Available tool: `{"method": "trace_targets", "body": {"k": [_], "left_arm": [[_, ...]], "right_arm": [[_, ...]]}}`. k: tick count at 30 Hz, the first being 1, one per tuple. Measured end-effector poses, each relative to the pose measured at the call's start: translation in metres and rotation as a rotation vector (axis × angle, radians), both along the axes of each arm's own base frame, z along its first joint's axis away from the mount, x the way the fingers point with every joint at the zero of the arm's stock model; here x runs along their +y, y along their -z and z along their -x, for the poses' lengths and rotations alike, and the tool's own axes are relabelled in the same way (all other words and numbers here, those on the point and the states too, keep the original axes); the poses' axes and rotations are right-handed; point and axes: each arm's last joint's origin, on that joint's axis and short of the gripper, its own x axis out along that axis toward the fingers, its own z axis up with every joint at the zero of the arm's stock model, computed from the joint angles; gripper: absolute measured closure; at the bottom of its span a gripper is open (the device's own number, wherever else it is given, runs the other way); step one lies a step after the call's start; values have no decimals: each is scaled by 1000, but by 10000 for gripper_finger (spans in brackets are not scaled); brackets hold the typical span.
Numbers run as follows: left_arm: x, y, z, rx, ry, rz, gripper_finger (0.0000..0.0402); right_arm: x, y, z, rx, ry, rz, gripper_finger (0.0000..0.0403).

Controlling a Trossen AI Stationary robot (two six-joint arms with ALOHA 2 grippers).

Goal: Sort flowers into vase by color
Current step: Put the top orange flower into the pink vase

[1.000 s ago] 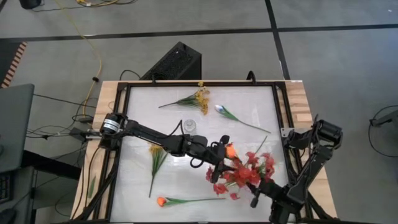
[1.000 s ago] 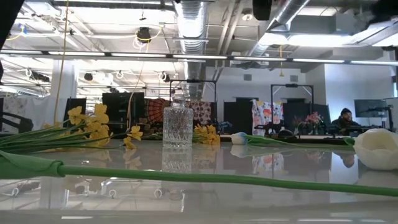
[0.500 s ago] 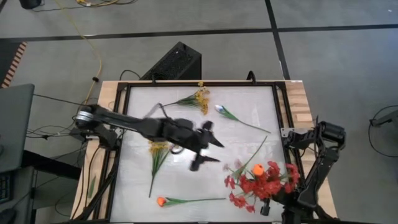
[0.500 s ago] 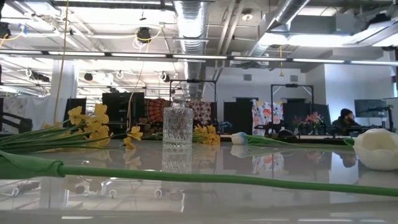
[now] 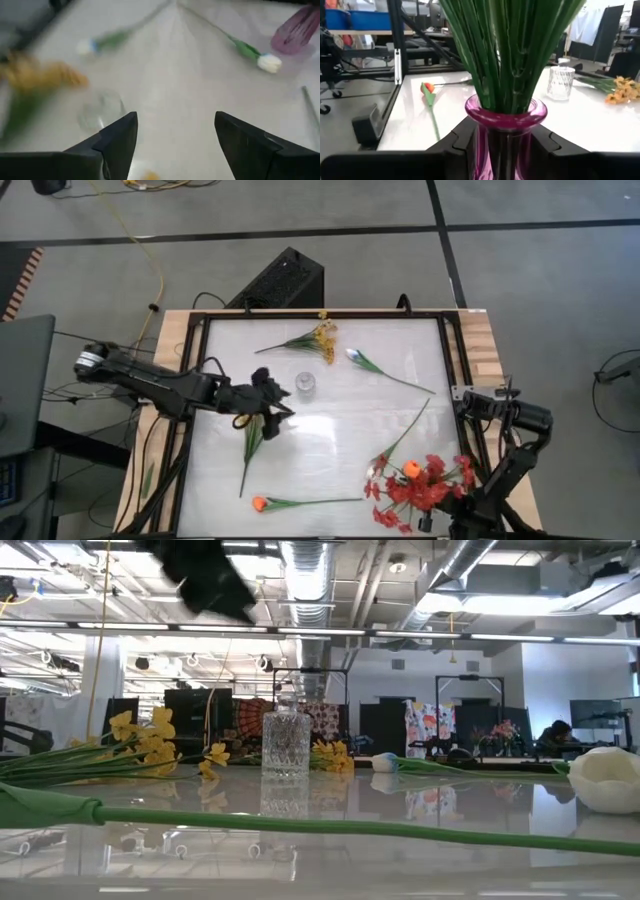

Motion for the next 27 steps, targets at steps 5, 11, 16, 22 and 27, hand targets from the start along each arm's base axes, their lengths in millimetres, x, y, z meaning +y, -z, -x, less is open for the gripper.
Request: {"method": "trace_targets", "body": {"k": [5,11,16,22,27], "left_arm": [[-16,32,10,-4,146,241,148],[-58,57,-17,-100,353,203,148],[-84,80,-48,-20,546,211,148],[-100,99,-73,130,676,248,148],[-111,114,-82,209,749,262,148]], "right_arm": [[-3,6,-8,-5,27,24,270],[-7,6,-14,6,53,50,270],[-8,6,-15,11,55,48,270],[-9,8,-18,33,67,35,175],[-12,5,-25,54,92,5,131]]}}
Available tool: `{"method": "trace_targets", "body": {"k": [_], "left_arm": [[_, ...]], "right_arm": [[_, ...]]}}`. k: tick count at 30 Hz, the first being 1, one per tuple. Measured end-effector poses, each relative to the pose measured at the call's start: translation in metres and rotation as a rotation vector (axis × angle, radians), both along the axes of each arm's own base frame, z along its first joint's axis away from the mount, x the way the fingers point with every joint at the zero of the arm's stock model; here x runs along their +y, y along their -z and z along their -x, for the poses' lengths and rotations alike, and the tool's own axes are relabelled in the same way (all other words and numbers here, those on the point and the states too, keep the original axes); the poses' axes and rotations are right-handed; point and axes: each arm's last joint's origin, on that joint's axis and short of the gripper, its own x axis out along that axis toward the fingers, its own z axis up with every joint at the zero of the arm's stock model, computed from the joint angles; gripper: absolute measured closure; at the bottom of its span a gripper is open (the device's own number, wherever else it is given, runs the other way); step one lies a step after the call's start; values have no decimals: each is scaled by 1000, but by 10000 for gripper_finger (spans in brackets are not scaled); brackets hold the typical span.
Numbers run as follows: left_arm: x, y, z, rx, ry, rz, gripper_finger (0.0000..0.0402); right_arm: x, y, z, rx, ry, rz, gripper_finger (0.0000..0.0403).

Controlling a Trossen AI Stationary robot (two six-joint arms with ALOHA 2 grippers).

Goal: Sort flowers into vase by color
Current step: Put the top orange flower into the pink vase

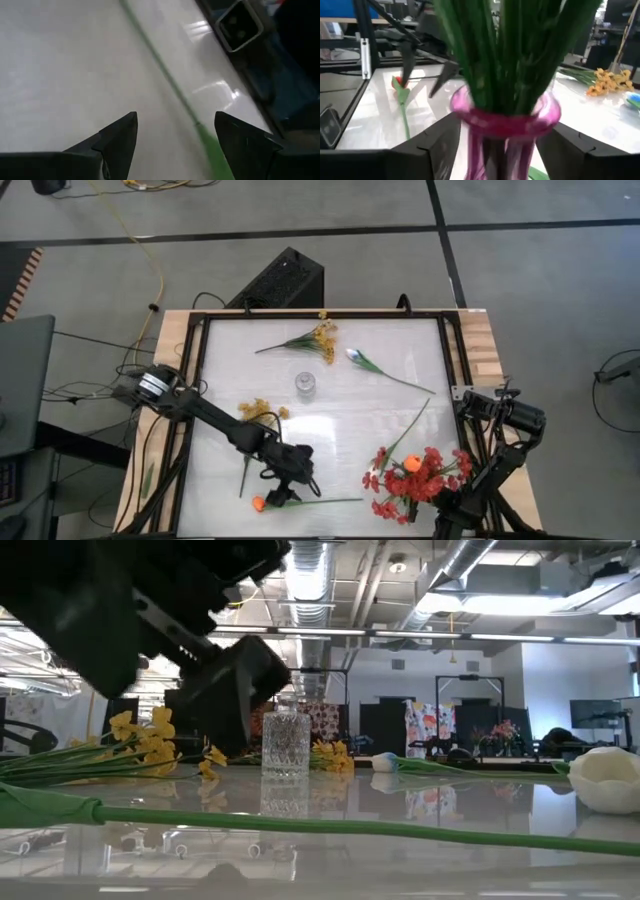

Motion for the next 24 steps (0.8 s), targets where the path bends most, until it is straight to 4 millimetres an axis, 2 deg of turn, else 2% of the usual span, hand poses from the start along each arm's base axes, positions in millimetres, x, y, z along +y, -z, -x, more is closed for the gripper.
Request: {"method": "trace_targets", "body": {"k": [4,11,16,19,24], "left_arm": [[-7,-4,-4,-24,28,19,148],[-20,-10,-3,-79,1,-24,148],[-23,-12,-4,-124,-48,-57,148],[-25,-11,-2,-133,-66,-80,148],[-32,2,-4,-123,-72,-97,148]], "right_arm": [[0,-1,-3,28,8,5,127],[13,-13,-7,131,-8,20,125],[17,-25,-8,233,-28,-60,125],[17,-35,-7,254,-41,-81,125],[16,-48,-5,292,-65,-98,125]]}}
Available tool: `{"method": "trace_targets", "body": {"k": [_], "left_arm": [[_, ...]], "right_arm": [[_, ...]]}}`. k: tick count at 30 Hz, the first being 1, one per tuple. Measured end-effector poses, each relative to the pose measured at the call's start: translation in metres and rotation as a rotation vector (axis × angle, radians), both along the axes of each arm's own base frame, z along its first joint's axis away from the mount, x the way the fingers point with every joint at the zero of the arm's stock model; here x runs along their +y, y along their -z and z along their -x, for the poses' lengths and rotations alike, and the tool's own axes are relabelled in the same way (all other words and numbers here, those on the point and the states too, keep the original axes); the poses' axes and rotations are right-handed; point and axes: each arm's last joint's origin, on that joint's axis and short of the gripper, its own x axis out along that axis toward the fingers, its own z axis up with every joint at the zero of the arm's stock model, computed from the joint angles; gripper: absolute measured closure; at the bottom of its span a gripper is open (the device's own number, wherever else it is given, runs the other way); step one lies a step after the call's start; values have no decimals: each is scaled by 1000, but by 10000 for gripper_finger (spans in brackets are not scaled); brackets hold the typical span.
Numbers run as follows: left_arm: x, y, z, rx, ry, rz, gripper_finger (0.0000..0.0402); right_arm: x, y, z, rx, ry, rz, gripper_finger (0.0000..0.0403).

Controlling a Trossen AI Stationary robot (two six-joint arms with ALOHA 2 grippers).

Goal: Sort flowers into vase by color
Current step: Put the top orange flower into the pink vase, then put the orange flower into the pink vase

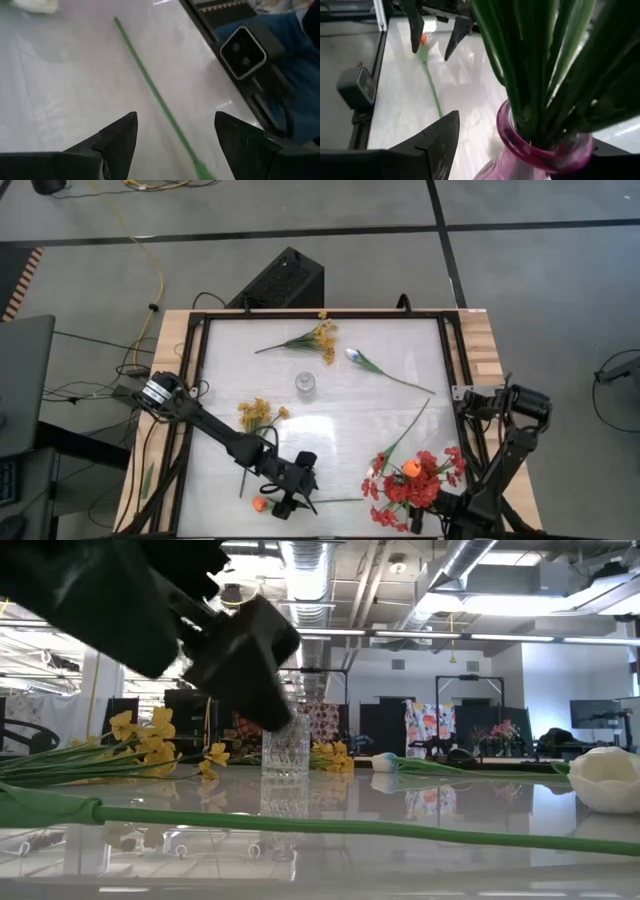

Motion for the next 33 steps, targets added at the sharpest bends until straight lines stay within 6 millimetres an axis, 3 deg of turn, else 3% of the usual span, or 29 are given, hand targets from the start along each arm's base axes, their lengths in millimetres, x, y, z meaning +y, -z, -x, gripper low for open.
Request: {"method": "trace_targets", "body": {"k": [9,15,22,27,33], "left_arm": [[-12,19,-15,17,16,-42,148],[-13,26,-14,76,13,-39,148],[-9,32,-9,120,-16,-148,155],[-6,33,-8,112,-15,-216,212],[2,33,-12,125,-25,-235,339]], "right_arm": [[-6,-13,4,156,-29,-73,124],[-8,-25,7,245,-57,-167,124],[-10,-44,14,435,-124,-356,124],[-13,-53,18,486,-127,-457,124],[-11,-55,21,591,-111,-577,124]]}}
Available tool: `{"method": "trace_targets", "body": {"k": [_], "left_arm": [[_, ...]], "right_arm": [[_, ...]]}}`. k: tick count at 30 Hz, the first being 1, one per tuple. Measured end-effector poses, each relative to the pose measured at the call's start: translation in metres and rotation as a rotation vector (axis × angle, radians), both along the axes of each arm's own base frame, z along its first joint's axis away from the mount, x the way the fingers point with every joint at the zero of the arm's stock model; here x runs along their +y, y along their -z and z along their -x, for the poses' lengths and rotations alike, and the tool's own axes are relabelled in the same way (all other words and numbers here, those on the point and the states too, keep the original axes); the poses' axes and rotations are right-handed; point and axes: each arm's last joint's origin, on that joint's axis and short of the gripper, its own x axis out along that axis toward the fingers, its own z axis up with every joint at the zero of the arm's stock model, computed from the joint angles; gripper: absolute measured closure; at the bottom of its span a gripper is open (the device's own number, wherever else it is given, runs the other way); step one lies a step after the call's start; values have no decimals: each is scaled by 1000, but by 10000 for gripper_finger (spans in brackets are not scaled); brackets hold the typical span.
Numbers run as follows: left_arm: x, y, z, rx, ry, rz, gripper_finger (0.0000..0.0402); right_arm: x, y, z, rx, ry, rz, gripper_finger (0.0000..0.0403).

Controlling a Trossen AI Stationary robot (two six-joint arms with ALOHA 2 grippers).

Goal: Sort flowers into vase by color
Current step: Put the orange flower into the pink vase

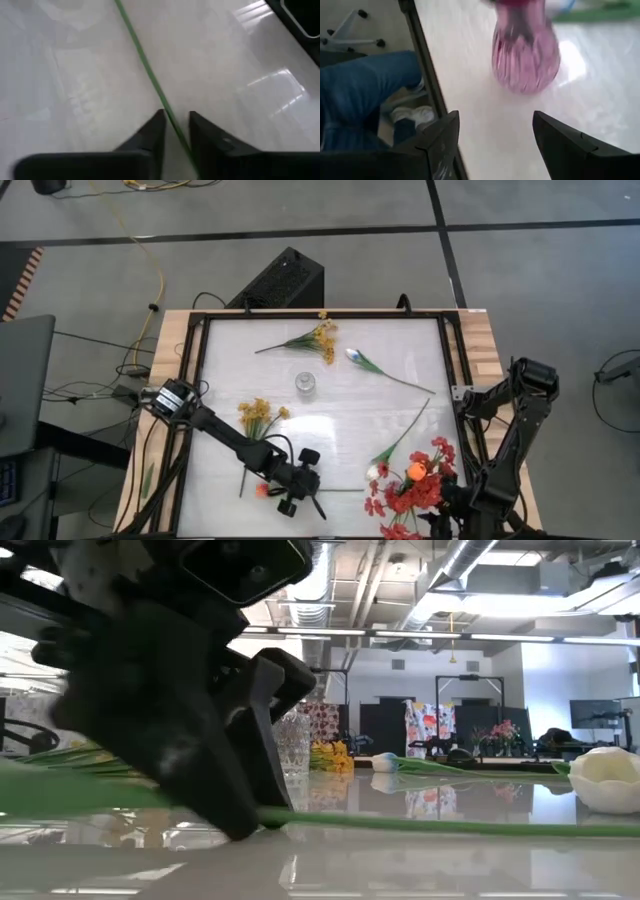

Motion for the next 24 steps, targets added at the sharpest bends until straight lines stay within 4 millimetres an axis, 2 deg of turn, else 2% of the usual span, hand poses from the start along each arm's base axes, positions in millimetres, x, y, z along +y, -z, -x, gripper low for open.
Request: {"method": "trace_targets", "body": {"k": [2,6,10,17,20,24], "left_arm": [[2,-4,-4,11,-8,-9,382],[2,-25,-17,48,13,-87,396],[0,-68,-31,58,31,-263,400],[6,-133,-34,53,19,-631,401],[15,-144,-28,97,-13,-804,401],[37,-145,-24,208,-69,-887,401]], "right_arm": [[2,0,1,13,-3,-27,124],[7,-3,0,-8,-9,-85,124],[13,-5,0,-33,-19,-142,124],[26,-12,5,-86,-42,-248,125],[25,-11,11,-92,-26,-229,126],[15,-12,24,-45,8,-164,127]]}}
